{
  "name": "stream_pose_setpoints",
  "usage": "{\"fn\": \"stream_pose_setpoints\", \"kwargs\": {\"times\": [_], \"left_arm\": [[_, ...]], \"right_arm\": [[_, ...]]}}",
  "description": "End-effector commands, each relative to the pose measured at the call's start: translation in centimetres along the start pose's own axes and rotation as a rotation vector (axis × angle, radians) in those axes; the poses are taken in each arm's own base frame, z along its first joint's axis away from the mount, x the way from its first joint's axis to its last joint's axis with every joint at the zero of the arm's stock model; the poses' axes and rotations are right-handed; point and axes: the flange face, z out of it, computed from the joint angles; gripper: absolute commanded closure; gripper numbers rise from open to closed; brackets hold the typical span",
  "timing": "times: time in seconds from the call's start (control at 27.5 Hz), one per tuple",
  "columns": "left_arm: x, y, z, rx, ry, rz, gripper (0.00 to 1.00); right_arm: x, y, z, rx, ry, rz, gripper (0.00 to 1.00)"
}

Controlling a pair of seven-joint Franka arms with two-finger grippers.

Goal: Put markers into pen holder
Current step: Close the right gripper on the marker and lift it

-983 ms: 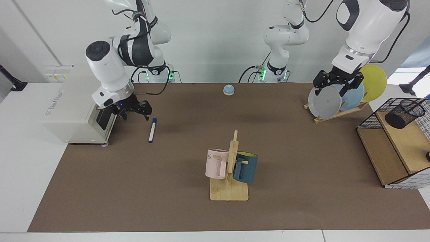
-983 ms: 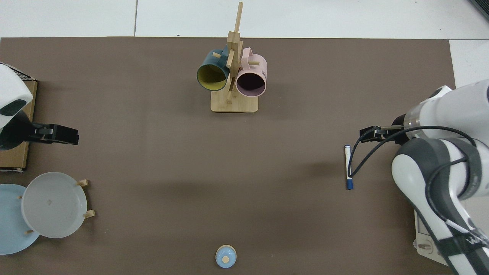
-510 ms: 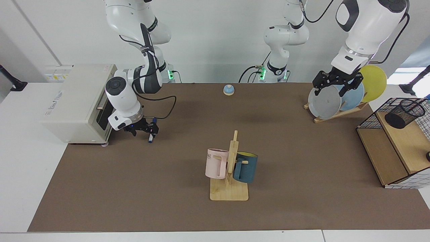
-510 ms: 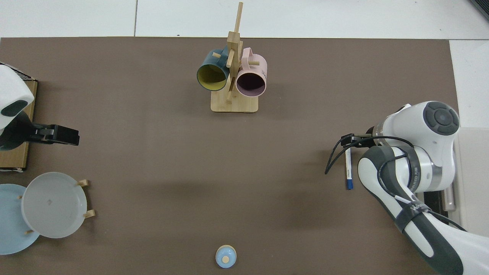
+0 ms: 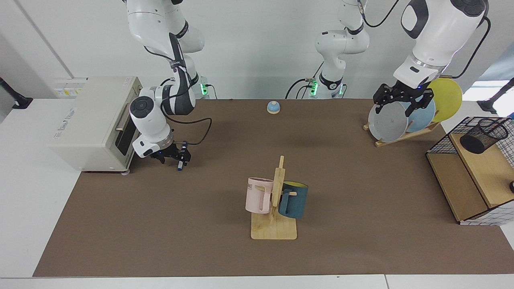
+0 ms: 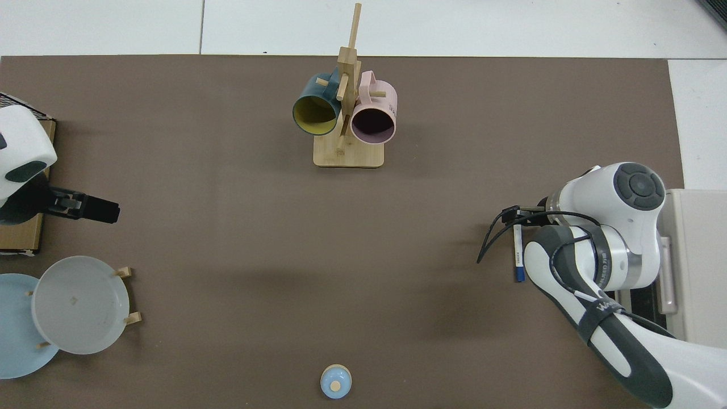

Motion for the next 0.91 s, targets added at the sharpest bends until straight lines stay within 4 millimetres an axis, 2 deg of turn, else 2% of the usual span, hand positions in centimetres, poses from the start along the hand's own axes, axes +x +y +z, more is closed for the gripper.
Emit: {"fn": "stream_pose_setpoints", "kwargs": {"times": [0.0, 0.07, 0.22, 0.25, 0.29, 0.47, 0.58, 0.73, 0.87], "left_arm": [[0.2, 1.2, 0.1, -0.005, 0.02, 0.074, 0.0], [0.1, 1.2, 0.1, -0.006, 0.018, 0.064, 0.0], [0.0, 1.3, 0.2, -0.006, 0.015, 0.078, 0.0], [0.1, 1.4, 0.3, -0.008, 0.014, 0.078, 0.0], [0.0, 1.4, 0.2, -0.008, 0.014, 0.076, 0.0], [0.1, 2.1, 0.2, -0.012, 0.004, 0.087, 0.0], [0.1, 2.3, 0.1, -0.012, 0.002, 0.093, 0.0], [0.2, 2.5, 0.2, -0.013, 0.003, 0.148, 0.0], [0.4, 2.8, 0.2, -0.014, 0.017, 0.244, 0.0]], "right_arm": [[0.0, 0.1, 0.6, 0.009, 0.022, 0.018, 0.17], [0.0, 0.0, 0.5, 0.007, 0.026, 0.009, 0.4], [-0.1, -0.1, 0.7, 0.005, 0.023, 0.012, 0.71], [-0.1, -0.2, 0.7, 0.005, 0.023, 0.009, 0.93], [-0.2, -0.5, 0.7, 0.003, 0.022, 0.005, 1.0], [0.0, -1.4, 0.6, 0.003, 0.019, 0.0, 1.0], [0.2, -1.9, -0.2, 0.003, 0.006, 0.076, 1.0], [0.2, -2.8, -3.2, 0.016, -0.068, 0.184, 1.0], [-1.2, -6.9, -7.2, 0.065, -0.144, 0.3, 1.0]]}}
